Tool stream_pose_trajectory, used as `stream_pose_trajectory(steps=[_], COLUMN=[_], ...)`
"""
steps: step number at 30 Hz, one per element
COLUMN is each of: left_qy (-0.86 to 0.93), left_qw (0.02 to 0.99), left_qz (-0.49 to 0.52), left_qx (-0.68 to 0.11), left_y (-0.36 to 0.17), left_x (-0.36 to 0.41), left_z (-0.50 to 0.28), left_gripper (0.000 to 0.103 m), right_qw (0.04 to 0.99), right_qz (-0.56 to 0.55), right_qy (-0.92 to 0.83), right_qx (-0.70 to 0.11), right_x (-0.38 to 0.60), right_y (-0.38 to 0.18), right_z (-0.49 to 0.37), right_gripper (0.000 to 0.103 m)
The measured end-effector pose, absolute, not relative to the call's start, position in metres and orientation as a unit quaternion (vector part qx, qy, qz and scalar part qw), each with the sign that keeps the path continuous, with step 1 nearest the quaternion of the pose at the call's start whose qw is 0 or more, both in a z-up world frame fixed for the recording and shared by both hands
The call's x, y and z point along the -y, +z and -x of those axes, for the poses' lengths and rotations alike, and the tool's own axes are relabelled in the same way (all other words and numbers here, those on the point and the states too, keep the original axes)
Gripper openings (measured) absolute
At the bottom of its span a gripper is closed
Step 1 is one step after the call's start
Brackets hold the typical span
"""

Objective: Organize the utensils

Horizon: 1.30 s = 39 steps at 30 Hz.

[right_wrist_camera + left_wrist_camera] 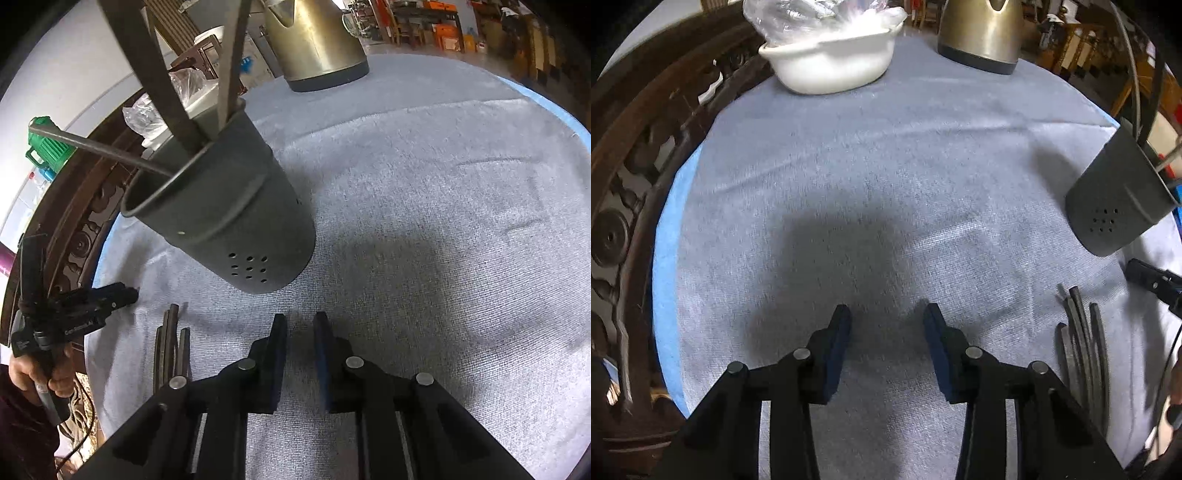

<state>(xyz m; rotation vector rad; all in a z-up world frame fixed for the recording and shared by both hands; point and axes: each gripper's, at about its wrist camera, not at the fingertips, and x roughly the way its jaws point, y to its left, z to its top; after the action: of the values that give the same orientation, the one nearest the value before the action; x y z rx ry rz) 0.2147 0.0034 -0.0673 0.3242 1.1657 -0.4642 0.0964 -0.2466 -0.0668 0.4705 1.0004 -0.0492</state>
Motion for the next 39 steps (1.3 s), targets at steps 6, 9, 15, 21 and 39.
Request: stream_pose_trajectory(steps=[6, 9, 15, 21, 39], left_qy=[-0.226, -0.233, -0.236, -0.243, -0.224], left_qw=[0.791, 0.788, 0.794, 0.797, 0.841], left_qz=[-0.162, -0.159, -0.156, -0.152, -0.064], left_qx=[-0.545, -0.547, -0.538, -0.532, -0.488], left_y=[-0.068, -0.068, -0.068, -0.069, -0.041], left_x=[-0.002, -0.009, -0.020, -0.035, -0.060], left_z=[-0.202, -0.192, -0.171, -0.162, -0.129], left_gripper=[0.041, 0.041, 0.041, 0.041, 0.041], right_qw=[0.853, 0.849, 0.841, 0.836, 0.866], right_qz=[-0.191, -0.187, -0.186, -0.191, -0.273], right_qy=[-0.029, -0.028, -0.034, -0.030, 0.030], right_qx=[-0.485, -0.494, -0.508, -0.514, -0.418], right_x=[0.235, 0.234, 0.232, 0.229, 0.245], right_y=[-0.064, -0.064, -0.065, -0.065, -0.044], right_z=[-0.094, -0.094, -0.097, -0.089, -0.040], right_gripper=[0.017, 0.017, 0.017, 0.018, 0.021])
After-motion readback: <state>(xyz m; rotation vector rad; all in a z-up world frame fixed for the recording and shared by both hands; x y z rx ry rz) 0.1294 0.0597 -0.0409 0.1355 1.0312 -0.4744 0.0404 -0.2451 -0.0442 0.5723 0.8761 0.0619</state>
